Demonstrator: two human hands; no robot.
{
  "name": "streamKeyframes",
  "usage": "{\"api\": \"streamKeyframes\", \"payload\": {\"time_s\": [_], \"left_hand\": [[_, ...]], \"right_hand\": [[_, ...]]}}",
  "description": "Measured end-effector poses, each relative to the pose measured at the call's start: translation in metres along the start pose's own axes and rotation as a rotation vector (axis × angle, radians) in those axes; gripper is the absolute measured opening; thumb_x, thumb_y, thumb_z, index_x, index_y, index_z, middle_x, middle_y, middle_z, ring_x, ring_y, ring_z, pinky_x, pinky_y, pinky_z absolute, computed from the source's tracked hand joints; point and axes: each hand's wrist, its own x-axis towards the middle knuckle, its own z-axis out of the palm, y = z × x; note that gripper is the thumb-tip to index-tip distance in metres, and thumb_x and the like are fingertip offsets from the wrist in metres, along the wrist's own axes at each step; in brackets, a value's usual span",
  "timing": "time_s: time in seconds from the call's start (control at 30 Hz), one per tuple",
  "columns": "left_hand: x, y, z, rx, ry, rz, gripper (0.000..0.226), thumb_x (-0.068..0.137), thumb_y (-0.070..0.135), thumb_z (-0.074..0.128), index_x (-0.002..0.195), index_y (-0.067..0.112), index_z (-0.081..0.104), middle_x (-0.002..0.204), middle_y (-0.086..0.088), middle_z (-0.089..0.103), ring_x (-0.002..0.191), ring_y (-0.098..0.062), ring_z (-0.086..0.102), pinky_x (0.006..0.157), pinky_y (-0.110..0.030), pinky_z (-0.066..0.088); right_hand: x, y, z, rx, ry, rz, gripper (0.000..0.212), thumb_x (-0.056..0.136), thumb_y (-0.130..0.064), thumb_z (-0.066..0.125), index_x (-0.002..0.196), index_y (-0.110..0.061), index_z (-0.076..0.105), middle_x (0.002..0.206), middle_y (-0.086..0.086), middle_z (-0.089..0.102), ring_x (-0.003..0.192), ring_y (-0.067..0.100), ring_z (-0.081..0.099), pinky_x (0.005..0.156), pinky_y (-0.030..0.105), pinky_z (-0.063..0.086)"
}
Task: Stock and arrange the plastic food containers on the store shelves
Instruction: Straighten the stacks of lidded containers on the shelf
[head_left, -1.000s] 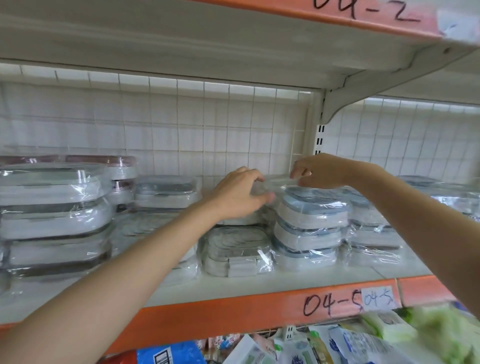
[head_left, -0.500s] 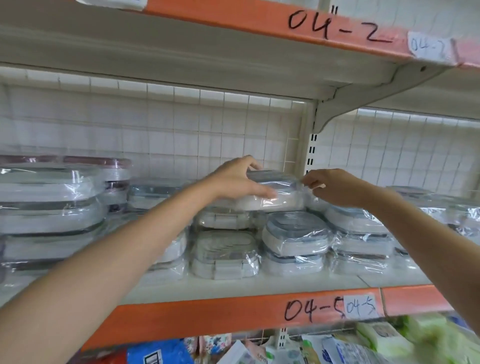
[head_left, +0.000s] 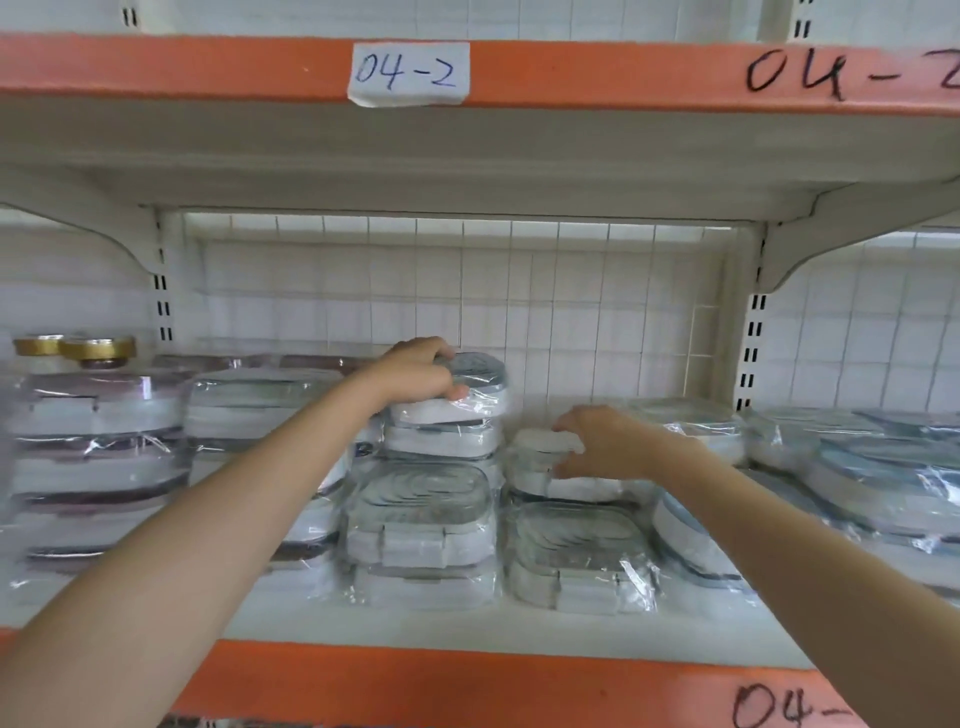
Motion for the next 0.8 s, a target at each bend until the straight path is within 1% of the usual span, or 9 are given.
{"api": "streamKeyframes", "payload": {"time_s": [0.1,0.2,0.27,0.33,0.43,0.5,0.57,0.7,0.8], "left_hand": [[0.001,0.001,0.001,0.111,-0.016,0.076,0.043,0.09,0.025,0.059,0.132,0.021,0.05,0.135,-0.001,0.05,0.12,-0.019,0.047,0.093,-0.026,0.037],[-0.001,-0.003,-0.001,0.242,0.011,0.143,0.043,0.094,0.019,0.05,0.136,0.023,0.047,0.141,-0.001,0.045,0.127,-0.022,0.042,0.105,-0.036,0.035],[-0.002,-0.01,-0.001,0.304,0.036,0.172,0.044,0.096,0.015,0.044,0.138,0.028,0.045,0.143,-0.001,0.041,0.129,-0.023,0.039,0.107,-0.043,0.034],[-0.005,-0.017,0.001,0.355,0.056,0.179,0.053,0.094,0.008,0.04,0.14,0.034,0.04,0.141,-0.001,0.04,0.128,-0.024,0.038,0.104,-0.045,0.036],[-0.011,-0.023,0.008,0.399,0.079,0.179,0.07,0.086,-0.003,0.036,0.145,0.036,0.031,0.142,-0.003,0.038,0.128,-0.025,0.037,0.101,-0.045,0.039],[-0.013,-0.025,0.011,0.36,0.083,0.178,0.066,0.088,0.003,0.039,0.146,0.034,0.029,0.145,-0.004,0.035,0.132,-0.027,0.033,0.106,-0.045,0.035],[-0.013,-0.025,0.012,0.329,0.076,0.181,0.062,0.09,0.019,0.047,0.147,0.032,0.027,0.148,-0.005,0.033,0.135,-0.028,0.03,0.109,-0.044,0.031],[-0.016,-0.031,0.015,0.432,0.105,0.178,0.074,0.084,0.042,0.059,0.147,0.036,0.02,0.151,0.001,0.029,0.136,-0.024,0.031,0.107,-0.052,0.033],[-0.015,-0.033,0.014,0.442,0.123,0.195,0.074,0.085,0.045,0.061,0.147,0.036,0.021,0.15,0.0,0.033,0.135,-0.024,0.035,0.107,-0.05,0.034]], "right_hand": [[0.019,-0.002,0.006,0.004,-0.148,0.061,0.09,0.079,-0.052,0.066,0.148,-0.016,0.023,0.154,0.009,0.021,0.138,0.029,0.028,0.11,0.038,0.027],[0.032,0.001,0.011,-0.034,-0.263,0.122,0.103,0.069,-0.054,0.073,0.149,-0.029,0.014,0.156,0.011,0.01,0.139,0.036,0.024,0.11,0.049,0.025],[0.037,0.004,0.01,-0.065,-0.285,0.133,0.109,0.062,-0.059,0.075,0.148,-0.035,0.012,0.155,0.009,0.018,0.138,0.036,0.024,0.108,0.051,0.023],[0.041,0.007,0.007,-0.035,-0.284,0.125,0.109,0.057,-0.061,0.077,0.145,-0.036,0.018,0.149,0.005,0.034,0.134,0.032,0.031,0.104,0.046,0.03],[0.042,0.006,0.004,-0.104,-0.188,0.079,0.102,0.058,-0.061,0.077,0.142,-0.033,0.027,0.138,0.004,0.043,0.128,0.028,0.034,0.106,0.048,0.028],[0.041,0.002,0.003,-0.141,-0.094,0.029,0.092,0.067,-0.054,0.074,0.142,-0.029,0.028,0.137,0.004,0.042,0.127,0.027,0.034,0.106,0.048,0.028],[0.042,-0.002,0.001,-0.059,-0.066,0.007,0.085,0.075,-0.044,0.072,0.144,-0.025,0.026,0.14,0.007,0.037,0.127,0.028,0.036,0.106,0.046,0.033],[0.041,-0.004,0.007,0.026,-0.232,0.065,0.105,0.072,-0.049,0.075,0.15,-0.023,0.009,0.154,0.007,0.018,0.138,0.031,0.026,0.111,0.049,0.028],[0.04,-0.003,0.015,0.075,-0.188,0.061,0.102,0.073,-0.049,0.074,0.15,-0.018,0.015,0.153,0.005,0.026,0.137,0.028,0.03,0.112,0.043,0.028]]}}
